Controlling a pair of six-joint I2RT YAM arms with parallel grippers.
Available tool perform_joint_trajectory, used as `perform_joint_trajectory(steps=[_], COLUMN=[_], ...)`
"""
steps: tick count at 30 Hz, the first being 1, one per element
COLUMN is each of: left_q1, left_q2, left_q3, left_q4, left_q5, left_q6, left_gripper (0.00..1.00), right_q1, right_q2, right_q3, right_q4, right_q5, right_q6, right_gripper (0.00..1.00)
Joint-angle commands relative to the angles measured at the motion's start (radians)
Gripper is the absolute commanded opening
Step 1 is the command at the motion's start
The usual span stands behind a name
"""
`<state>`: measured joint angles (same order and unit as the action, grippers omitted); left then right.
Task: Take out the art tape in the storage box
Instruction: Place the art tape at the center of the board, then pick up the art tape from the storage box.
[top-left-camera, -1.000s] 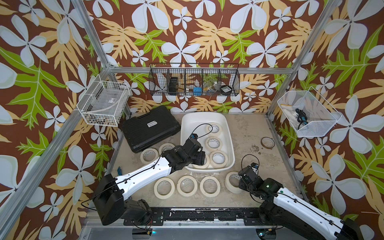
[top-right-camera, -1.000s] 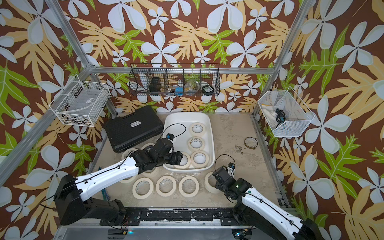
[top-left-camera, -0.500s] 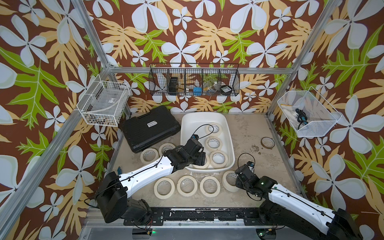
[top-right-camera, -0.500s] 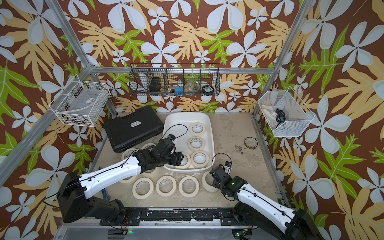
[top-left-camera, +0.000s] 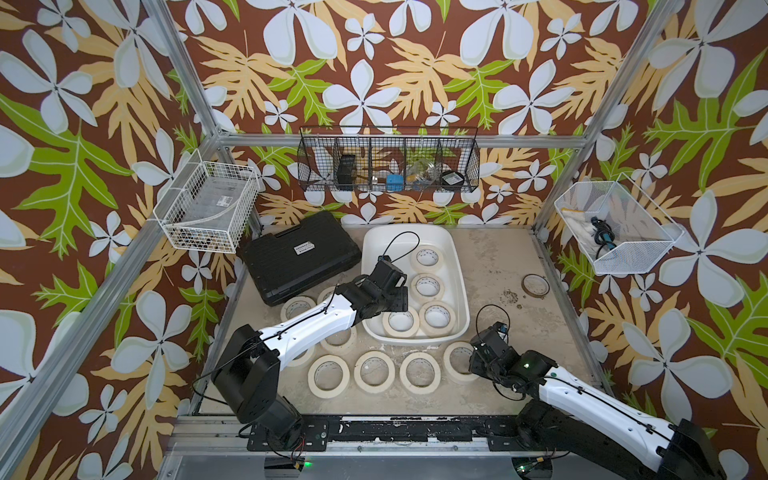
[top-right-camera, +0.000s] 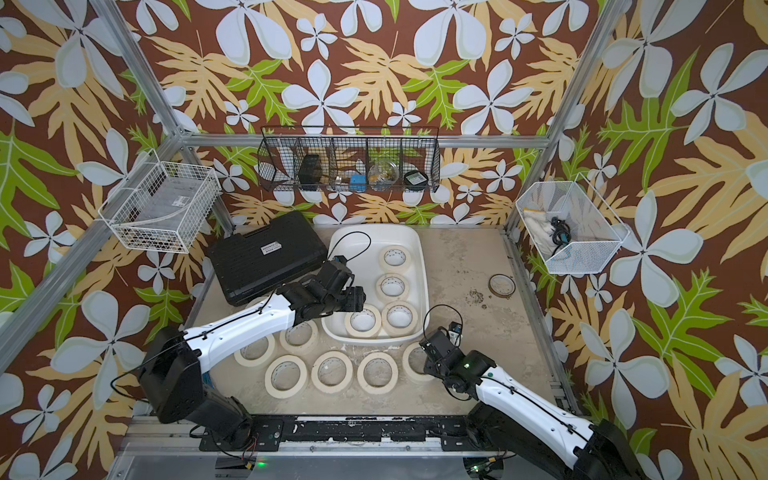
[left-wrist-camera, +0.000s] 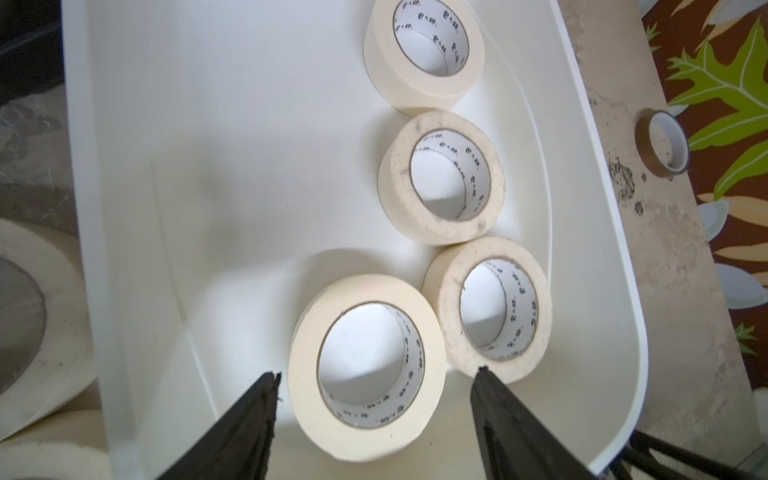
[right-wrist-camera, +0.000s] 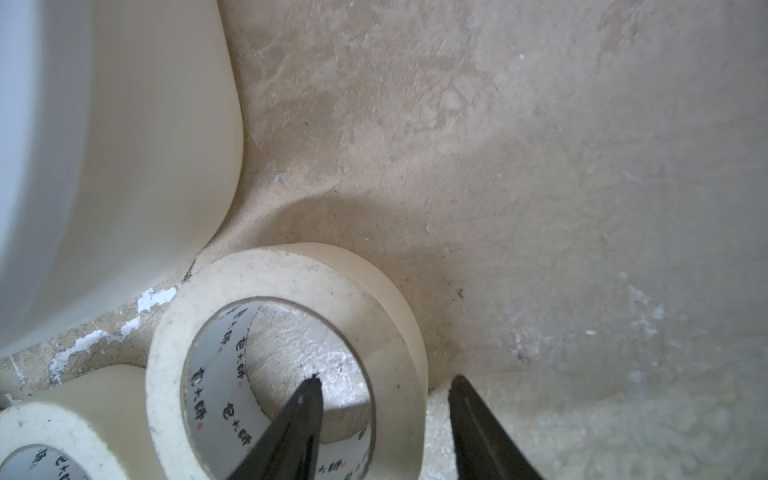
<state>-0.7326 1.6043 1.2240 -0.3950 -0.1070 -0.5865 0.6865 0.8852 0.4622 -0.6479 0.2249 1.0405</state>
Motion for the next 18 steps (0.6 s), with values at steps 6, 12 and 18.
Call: perform_joint_trajectory(steps=[6,12,18], left_q1=[0.019,0.045,0.083], left_q2=[0.214,0.375,0.576], left_q3=[0.273,0.463,0.705], left_q4=[-0.069,-0.098,-0.184], left_q5=[-0.057,-0.067,-0.079], left_q6=[-0.025,-0.034,-0.035], left_gripper=[0.74,0.74,0.74], right_q1=[0.001,0.007,0.007], right_q2=[-0.046,-0.071,-0.058], right_q3=[0.167,0.24,0.291], right_q4=[-0.254,-0.266,-0.251], right_q5=[0.208,0.229,0.217], right_q6=[0.086,0.036,-0.029], right_gripper=[0.59,0.59,0.65])
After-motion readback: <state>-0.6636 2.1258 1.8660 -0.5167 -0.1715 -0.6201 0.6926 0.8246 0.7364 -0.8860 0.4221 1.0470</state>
